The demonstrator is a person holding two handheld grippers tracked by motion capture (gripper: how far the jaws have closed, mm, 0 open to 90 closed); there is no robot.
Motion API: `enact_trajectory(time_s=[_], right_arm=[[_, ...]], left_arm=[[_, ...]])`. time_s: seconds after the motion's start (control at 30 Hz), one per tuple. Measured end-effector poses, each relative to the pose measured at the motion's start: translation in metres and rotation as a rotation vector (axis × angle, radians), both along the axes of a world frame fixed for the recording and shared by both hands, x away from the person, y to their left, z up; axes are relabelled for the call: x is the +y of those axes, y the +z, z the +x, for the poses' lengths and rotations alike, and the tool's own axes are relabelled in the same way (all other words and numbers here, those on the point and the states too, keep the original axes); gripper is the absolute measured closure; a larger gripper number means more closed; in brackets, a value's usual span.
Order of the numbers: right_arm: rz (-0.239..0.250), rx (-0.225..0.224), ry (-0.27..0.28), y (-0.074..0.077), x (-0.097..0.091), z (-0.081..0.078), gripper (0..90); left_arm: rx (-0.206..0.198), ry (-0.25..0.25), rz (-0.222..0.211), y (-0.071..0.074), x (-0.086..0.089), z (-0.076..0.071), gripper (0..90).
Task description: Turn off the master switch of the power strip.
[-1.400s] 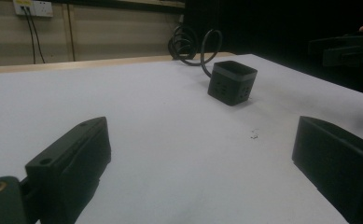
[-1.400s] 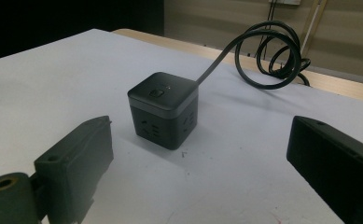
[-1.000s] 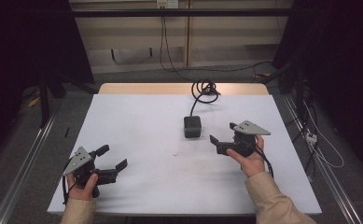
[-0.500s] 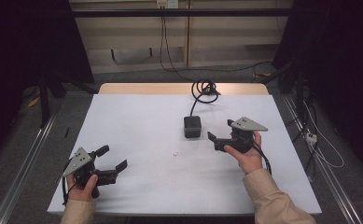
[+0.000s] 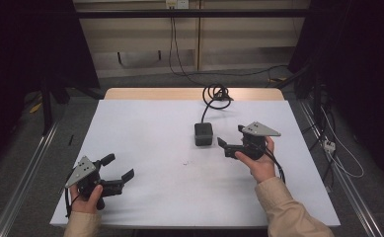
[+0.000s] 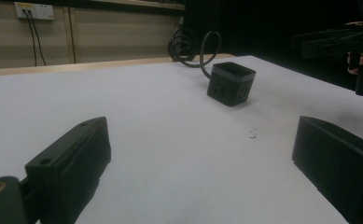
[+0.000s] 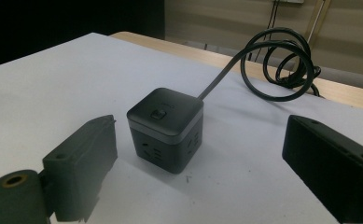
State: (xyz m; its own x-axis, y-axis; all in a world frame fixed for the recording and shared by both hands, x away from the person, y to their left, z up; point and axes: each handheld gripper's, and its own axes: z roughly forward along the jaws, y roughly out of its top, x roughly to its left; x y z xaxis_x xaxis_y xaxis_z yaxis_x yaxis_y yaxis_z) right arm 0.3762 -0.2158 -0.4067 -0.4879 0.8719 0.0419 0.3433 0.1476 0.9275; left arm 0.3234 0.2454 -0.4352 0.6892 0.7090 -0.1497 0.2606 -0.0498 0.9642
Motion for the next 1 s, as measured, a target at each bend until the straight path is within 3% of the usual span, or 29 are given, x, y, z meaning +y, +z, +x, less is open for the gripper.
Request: enact_trajectory(time_s=[0.5,0.73,1.0], right_arm=[[0.008,0.006,0.008,0.005,0.004,0.009,13.8],[0.048,0.022,0.036,0.004,0.007,0.014,25.1],[0.036,0.04,0.06,0.006,0.014,0.018,29.4]], left_arm=[[0.001,-0.001,0.0,0.0,0.0,0.0,4.1],[0.001,-0.001,0.0,0.0,-0.001,0.0,4.1],[0.001,-0.003,0.005,0.0,0.0,0.0,4.1]])
